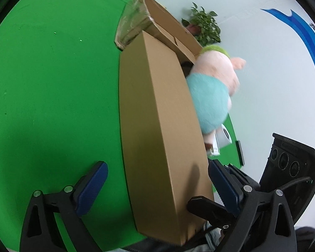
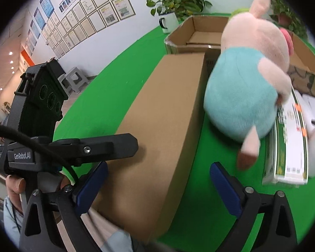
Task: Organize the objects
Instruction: 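Move the right tool to the plush pig and open its fingers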
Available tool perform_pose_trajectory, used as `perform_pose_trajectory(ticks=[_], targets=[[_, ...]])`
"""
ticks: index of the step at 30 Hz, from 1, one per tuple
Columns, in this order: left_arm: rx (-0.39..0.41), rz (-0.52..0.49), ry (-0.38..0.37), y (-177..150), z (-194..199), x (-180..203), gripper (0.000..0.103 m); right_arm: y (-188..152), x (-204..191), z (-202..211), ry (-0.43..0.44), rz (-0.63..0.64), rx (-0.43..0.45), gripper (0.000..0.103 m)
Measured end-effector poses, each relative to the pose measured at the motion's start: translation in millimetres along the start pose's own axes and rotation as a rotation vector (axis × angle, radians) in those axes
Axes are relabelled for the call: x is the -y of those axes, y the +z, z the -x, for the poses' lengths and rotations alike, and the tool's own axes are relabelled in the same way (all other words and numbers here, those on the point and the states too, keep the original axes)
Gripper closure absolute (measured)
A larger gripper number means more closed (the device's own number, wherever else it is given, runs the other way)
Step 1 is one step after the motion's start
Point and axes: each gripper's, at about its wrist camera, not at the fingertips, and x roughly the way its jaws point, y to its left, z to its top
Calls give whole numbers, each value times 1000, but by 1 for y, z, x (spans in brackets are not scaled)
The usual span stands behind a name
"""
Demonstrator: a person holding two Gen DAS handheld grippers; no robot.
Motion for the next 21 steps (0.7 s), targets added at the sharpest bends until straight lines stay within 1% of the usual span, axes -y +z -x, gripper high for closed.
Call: perform_pose_trajectory(ticks=[3,4,6,7,10,13,15,18,21], targets=[[7,3,2,8,5,-1,7,-6,-14,5,-10,42,-10,5],[7,2,6,12,6,-1,7,2,-19,-3,-16,56,-10,5],[4,-4,21,21,9,0,7,4,-25,-5,-40,59,3,5],[2,-5,20,24,10,0,7,6,-26,-6,-43,57,4,5],[-17,6,-25,30,13,-2,7,10,-24,-8,-49,39,7,5],[-38,-15,-13,34,7,0,7,6,-23,-7,-47,45,16,5],[-34,-27,-17,34,7,3,7,1,-22,-1,-42,55,16,5],[10,-48,3,35,26,9,7,-1,-10,15,-27,65,70,5],[87,-93,30,44,51,29,7,5,16,45,-21,32,178,4]])
